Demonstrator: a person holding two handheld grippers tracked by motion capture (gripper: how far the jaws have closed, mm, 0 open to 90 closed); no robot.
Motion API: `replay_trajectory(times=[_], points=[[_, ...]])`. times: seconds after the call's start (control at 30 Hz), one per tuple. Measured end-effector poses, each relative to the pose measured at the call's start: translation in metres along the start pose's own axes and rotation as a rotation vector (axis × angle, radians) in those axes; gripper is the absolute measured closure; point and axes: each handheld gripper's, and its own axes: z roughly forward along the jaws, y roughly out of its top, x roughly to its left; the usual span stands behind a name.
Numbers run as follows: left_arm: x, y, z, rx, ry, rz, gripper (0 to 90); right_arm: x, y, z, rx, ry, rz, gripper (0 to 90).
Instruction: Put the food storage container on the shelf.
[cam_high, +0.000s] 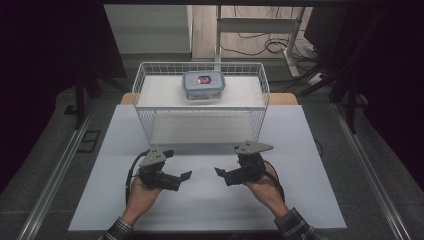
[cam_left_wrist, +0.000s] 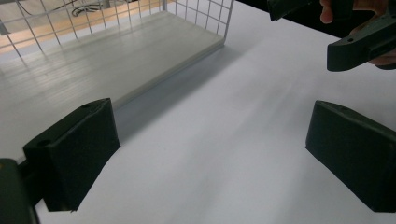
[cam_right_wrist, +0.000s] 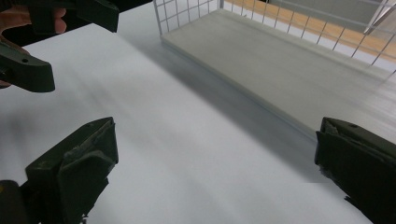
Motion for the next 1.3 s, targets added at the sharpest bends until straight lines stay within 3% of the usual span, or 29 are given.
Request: replay_trajectory(times=[0.7,0.97,1.3], points=[[-0.012,-0.027,-0.008,0.052,0.032,0.017,1.4,0.013,-0.026,-0.004,0.033,0.023,-0.012,0.0],[-0.014,-0.034,-0.015,0.072,0.048,0.022,1.1,0.012,-0.036,-0.011,0.045,0.000,-0.006,0.0],[-0.010,-0.044,-0.027,0.087,0.080,0.000,0.4,0.011,-0.046,-0.024,0.050,-0.016,-0.007,0.0]])
